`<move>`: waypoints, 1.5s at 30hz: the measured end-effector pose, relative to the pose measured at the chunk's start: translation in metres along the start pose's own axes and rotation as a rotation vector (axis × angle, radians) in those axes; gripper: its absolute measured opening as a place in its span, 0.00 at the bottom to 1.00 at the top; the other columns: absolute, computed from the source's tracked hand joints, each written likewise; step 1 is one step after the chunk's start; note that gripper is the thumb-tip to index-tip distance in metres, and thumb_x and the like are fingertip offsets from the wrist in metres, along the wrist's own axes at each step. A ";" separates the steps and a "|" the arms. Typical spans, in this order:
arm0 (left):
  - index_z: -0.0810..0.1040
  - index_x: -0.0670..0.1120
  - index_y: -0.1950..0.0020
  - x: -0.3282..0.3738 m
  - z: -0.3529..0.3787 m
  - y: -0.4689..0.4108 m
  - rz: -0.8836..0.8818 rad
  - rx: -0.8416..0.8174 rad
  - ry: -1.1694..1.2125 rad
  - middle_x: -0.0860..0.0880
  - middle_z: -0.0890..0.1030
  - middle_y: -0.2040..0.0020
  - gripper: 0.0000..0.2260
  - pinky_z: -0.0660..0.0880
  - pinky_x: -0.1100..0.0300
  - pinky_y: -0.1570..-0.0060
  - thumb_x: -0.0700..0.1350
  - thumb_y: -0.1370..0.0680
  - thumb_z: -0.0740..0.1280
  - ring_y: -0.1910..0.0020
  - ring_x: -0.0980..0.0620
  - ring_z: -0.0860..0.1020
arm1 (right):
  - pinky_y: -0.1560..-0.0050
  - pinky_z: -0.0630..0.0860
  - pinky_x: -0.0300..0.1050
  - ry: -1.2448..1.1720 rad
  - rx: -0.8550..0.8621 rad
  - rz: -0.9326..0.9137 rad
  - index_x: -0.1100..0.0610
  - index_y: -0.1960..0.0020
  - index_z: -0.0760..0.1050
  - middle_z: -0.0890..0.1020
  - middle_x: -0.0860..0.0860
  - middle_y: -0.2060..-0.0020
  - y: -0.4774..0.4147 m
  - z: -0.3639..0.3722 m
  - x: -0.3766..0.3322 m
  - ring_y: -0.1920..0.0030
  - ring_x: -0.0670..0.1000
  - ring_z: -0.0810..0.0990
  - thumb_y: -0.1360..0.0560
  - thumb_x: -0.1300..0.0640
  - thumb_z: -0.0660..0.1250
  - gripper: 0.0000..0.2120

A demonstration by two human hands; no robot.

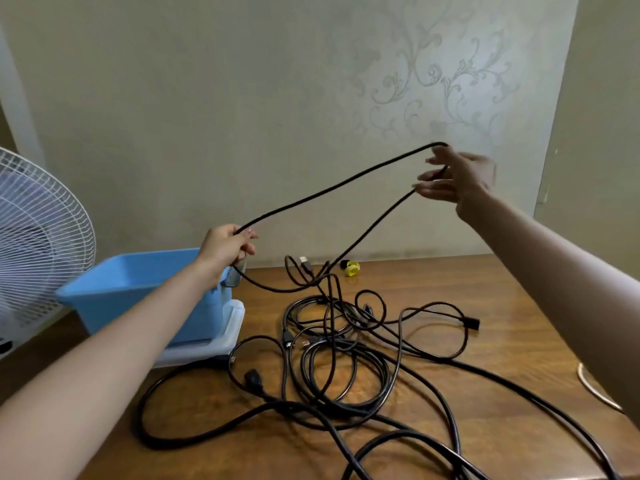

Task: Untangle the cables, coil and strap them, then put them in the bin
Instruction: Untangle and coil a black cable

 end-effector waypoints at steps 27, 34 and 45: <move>0.75 0.44 0.50 0.085 0.107 0.053 0.298 -0.473 -0.136 0.50 0.79 0.63 0.08 0.64 0.68 0.77 0.43 0.17 0.56 0.74 0.56 0.69 | 0.51 0.79 0.46 0.380 -0.614 -0.248 0.62 0.46 0.77 0.82 0.57 0.60 0.028 0.041 -0.005 0.59 0.52 0.82 0.22 0.60 0.65 0.08; 0.68 0.41 0.56 0.162 0.065 0.020 0.366 -0.348 0.561 0.42 0.80 0.54 0.11 0.81 0.58 0.56 0.39 0.16 0.51 0.60 0.51 0.84 | 0.57 0.77 0.42 0.663 -0.933 -0.168 0.61 0.42 0.79 0.79 0.55 0.59 0.045 0.043 0.031 0.59 0.51 0.78 0.28 0.47 0.70 0.21; 0.77 0.46 0.61 0.119 -0.003 -0.007 0.084 0.235 0.180 0.51 0.82 0.59 0.24 0.68 0.66 0.76 0.64 0.21 0.55 0.76 0.57 0.76 | 0.68 0.72 0.41 1.313 -0.100 -0.028 0.62 0.56 0.84 0.83 0.57 0.67 -0.020 -0.030 0.045 0.68 0.54 0.80 0.22 0.48 0.61 0.19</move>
Point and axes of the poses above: each hand's wrist, its own y-axis away from the middle knuckle, its own z-axis out of the palm, x = y × z, the point moved 1 cm from there along -y, towards the middle knuckle
